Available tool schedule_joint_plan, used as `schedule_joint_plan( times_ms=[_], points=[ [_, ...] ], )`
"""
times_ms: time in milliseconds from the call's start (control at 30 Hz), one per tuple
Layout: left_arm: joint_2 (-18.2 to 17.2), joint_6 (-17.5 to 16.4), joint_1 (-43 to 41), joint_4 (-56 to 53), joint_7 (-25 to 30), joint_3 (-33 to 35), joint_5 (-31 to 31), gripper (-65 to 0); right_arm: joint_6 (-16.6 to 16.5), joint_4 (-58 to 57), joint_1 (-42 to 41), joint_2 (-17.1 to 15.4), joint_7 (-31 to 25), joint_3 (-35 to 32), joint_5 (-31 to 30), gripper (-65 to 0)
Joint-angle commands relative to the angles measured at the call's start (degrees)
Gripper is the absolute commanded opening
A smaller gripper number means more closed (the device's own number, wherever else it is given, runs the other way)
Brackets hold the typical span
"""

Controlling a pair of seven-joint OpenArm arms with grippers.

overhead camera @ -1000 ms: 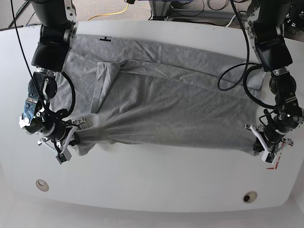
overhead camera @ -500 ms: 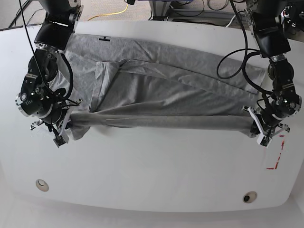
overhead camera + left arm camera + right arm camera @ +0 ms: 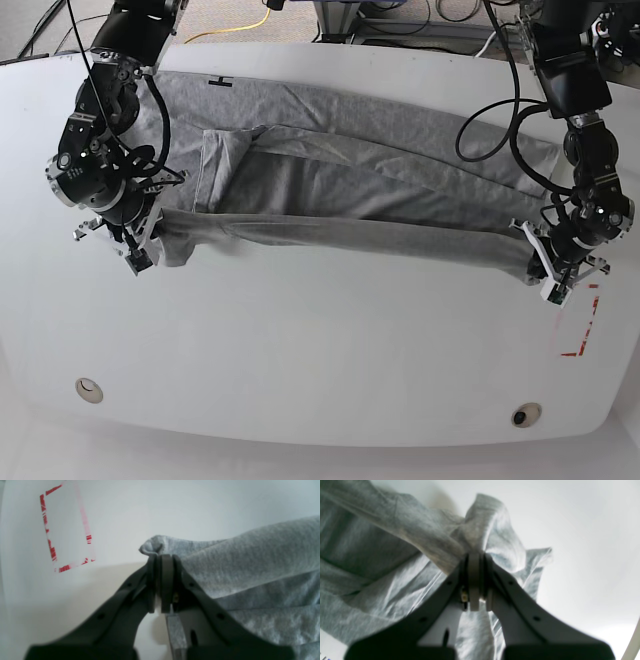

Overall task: Layout the t-shirt on the table in an organized manner, then fold the t-shirt properly
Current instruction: 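Lift the hem with both grippers and fold it over toward the folded shoulder edge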

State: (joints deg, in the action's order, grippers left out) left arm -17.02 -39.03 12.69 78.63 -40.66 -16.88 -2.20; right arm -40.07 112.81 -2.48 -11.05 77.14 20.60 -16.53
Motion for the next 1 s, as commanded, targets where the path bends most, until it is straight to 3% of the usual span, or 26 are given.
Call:
schedule_joint_plan(
  times_ms=[0,600,967],
  points=[
    [-1.05,0.48,2.56,-1.14,1.5,-0.3,-0.22,-65.0,0.07,1.08,0.41,0.63,-0.7,0.19,-0.04,-64.4],
    [-3.51,0.48,5.47,-7.55,4.14,-0.21,-0.13,-65.0,0.07,1.6,6.57,4.06,-0.7,0.28,-0.04,-64.4],
    [-3.6,0.39,4.94,-7.47,3.96,-0.21,-0.05,-65.0,0.07,1.52,7.45,4.15,-0.7,0.02,-0.04,-64.4]
  ],
)
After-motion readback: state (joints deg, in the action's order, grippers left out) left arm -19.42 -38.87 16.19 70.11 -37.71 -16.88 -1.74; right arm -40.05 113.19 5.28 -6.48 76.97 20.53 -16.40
